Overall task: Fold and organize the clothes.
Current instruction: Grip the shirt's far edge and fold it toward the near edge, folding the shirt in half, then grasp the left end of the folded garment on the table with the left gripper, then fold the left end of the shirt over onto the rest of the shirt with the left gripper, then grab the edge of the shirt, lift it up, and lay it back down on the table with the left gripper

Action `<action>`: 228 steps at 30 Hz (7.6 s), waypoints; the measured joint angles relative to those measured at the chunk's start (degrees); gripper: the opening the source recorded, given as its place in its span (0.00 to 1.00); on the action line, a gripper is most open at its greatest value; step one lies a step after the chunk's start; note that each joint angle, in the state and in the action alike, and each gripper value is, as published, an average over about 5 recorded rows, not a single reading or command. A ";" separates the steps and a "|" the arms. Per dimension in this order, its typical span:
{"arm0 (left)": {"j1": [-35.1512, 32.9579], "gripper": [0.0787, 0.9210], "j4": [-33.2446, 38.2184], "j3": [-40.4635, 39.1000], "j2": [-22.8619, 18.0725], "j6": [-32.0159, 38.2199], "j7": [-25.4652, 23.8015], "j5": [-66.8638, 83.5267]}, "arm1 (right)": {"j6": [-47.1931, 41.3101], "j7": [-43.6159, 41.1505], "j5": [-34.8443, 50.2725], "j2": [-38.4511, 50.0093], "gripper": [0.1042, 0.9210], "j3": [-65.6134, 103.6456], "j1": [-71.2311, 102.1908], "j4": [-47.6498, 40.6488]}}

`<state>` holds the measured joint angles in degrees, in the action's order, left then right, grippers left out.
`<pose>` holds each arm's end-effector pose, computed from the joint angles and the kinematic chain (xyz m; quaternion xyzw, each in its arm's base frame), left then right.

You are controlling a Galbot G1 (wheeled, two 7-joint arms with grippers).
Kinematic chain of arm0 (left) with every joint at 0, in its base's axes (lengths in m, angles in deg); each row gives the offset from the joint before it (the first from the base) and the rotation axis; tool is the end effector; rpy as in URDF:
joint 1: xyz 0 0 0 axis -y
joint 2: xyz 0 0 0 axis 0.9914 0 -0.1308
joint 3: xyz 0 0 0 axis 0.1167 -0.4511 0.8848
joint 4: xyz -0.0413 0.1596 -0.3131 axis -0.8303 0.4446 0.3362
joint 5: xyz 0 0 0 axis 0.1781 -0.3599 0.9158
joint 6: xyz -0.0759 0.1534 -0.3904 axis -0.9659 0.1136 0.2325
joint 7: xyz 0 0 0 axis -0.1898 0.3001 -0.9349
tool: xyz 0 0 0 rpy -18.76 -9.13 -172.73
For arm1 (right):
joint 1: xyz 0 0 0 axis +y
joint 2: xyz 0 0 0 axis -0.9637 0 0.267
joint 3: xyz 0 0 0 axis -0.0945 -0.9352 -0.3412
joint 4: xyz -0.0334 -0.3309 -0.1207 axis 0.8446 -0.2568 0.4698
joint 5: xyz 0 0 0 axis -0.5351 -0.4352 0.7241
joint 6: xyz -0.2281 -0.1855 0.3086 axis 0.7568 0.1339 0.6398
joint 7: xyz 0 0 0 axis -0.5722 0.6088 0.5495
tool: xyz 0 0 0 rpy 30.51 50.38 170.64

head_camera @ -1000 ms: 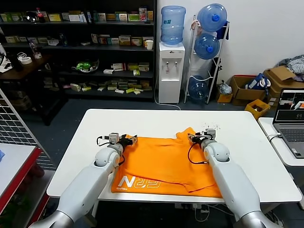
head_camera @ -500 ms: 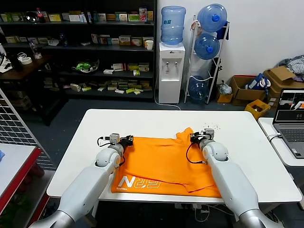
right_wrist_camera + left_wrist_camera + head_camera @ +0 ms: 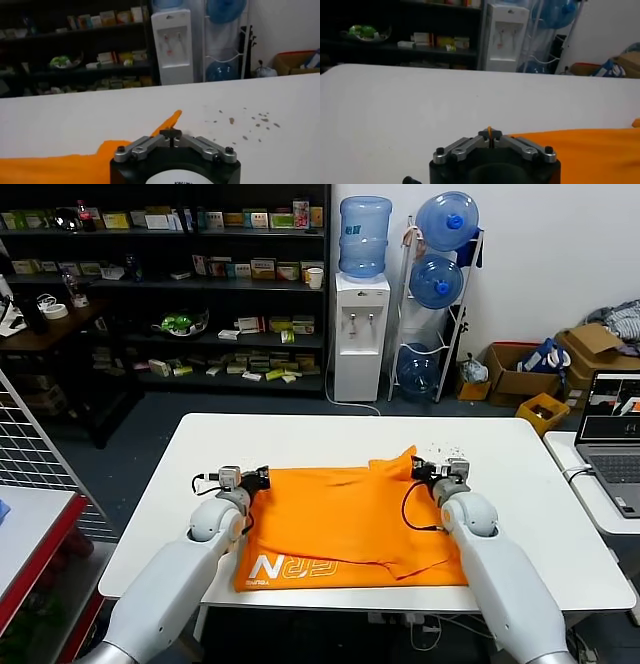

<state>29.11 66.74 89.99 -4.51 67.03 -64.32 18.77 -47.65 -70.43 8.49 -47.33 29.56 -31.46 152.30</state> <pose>0.5198 -0.0074 -0.3513 -0.0802 -0.9675 0.0309 0.2377 0.5128 -0.0830 -0.3432 0.0488 -0.9715 -0.0605 0.2241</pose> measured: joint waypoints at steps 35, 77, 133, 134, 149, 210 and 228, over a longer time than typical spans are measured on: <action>-35.40 0.43 37.59 9.53 5.61 1.51 5.85 -6.69 | -7.33 4.05 1.59 9.08 0.47 20.22 41.79 41.66; -36.36 0.14 24.67 10.09 -1.47 10.71 2.84 -12.69 | -7.12 4.72 1.11 6.51 0.88 24.45 47.57 44.62; -26.71 0.04 40.07 7.92 11.23 -4.26 21.48 19.30 | -6.06 5.80 -1.80 1.84 0.88 19.90 43.74 42.49; -25.95 0.04 40.00 6.89 10.10 -4.43 21.97 19.38 | -6.05 5.80 -1.81 1.80 0.88 19.95 43.79 42.48; -20.86 0.16 35.81 -1.07 -1.32 -5.64 23.70 15.09 | -5.96 5.62 -1.62 1.74 0.88 19.74 43.53 41.96; -32.15 0.38 26.01 14.69 8.65 2.09 2.61 7.18 | -6.08 5.72 -1.56 1.27 0.88 18.45 43.26 41.16; -33.73 0.03 32.49 16.09 10.30 1.84 4.16 4.51 | -5.79 5.61 -1.36 1.45 0.88 18.58 42.80 40.65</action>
<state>-4.61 99.23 106.08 5.79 68.87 -60.15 23.28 -53.44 -64.82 7.13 -45.88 48.14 11.34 192.95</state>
